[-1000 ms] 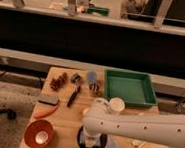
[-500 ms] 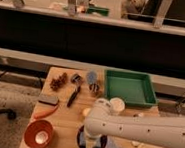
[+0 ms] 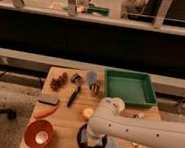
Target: Place sponge in table surface
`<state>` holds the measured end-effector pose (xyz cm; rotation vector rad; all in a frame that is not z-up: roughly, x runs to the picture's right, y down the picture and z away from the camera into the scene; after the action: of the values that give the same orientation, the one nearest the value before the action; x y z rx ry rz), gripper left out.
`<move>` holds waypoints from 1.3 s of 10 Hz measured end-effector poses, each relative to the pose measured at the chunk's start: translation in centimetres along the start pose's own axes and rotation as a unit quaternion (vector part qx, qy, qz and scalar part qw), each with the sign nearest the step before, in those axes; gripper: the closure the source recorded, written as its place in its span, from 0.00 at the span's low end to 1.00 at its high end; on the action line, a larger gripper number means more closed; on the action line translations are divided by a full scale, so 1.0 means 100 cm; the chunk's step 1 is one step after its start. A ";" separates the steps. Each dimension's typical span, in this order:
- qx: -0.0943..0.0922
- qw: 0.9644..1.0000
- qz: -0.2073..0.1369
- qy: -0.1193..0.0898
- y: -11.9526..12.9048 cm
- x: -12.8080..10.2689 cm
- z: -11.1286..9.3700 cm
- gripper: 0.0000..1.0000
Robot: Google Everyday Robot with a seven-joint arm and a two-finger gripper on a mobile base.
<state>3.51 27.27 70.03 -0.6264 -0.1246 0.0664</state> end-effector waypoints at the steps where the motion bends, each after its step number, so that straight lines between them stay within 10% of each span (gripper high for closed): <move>1: 0.006 1.000 0.000 -0.006 -0.001 0.000 -0.009 0.80; 13: 0.061 0.998 -0.025 -0.010 -0.035 -0.011 -0.053 0.80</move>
<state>3.19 21.27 67.77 -0.5005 -0.1540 0.0312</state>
